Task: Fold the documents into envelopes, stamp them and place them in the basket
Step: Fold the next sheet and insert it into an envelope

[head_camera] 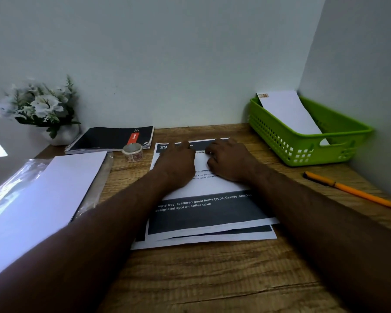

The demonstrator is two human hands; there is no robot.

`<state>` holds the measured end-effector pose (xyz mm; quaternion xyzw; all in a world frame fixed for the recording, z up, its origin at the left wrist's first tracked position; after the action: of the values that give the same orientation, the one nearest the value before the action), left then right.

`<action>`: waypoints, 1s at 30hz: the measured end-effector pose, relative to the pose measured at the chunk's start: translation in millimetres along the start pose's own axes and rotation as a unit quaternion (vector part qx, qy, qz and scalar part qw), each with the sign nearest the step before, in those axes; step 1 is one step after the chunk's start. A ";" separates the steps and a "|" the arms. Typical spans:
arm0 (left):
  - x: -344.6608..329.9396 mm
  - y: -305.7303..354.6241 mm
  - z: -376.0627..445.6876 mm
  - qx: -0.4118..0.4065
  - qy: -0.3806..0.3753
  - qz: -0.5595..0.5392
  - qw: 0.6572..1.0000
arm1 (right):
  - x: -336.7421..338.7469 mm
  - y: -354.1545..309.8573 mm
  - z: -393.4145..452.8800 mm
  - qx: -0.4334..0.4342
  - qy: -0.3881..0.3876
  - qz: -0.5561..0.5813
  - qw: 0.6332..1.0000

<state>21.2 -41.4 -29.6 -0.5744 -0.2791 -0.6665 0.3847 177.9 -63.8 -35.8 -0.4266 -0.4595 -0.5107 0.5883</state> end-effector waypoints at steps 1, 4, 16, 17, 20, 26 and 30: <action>2.5 -2.0 -2.8 0.009 0.002 -0.001 1.000 | 1.9 2.6 -1.3 -0.006 0.003 -0.002 1.000; 7.7 -12.2 -12.5 0.039 0.010 0.016 0.999 | 5.3 16.1 -6.3 -0.027 0.028 -0.003 0.999; -1.9 -31.2 -4.1 0.043 0.077 -0.090 0.992 | 3.5 30.6 -11.5 -0.025 0.065 0.041 0.997; -3.4 -32.5 -1.6 0.045 0.071 -0.090 0.992 | 2.6 29.4 -9.1 -0.025 0.043 0.060 0.997; -4.2 -36.8 2.8 0.050 0.086 -0.132 0.986 | -1.9 24.8 -5.2 -0.025 -0.002 0.073 0.997; -9.7 -31.4 2.7 0.034 0.071 -0.145 0.986 | 3.9 23.1 -5.3 -0.031 -0.015 0.092 0.995; -10.7 -28.9 0.5 0.021 0.065 -0.109 0.992 | 9.5 20.3 -5.1 -0.038 -0.022 0.166 0.985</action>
<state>-2.1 -23.1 -38.0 -0.4877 -0.3283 -0.7342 0.3396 199.1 -68.4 -28.2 -0.5303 -0.3755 -0.4134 0.6378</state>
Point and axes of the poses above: each hand's wrist, its own z-axis towards the middle knuckle, its own x-axis out of the back of the hand, y = z × x, the point moved 1 cm from there along z, towards the middle knuckle, and after that the axes turned 1 degree about z, right-handed, at the moved point
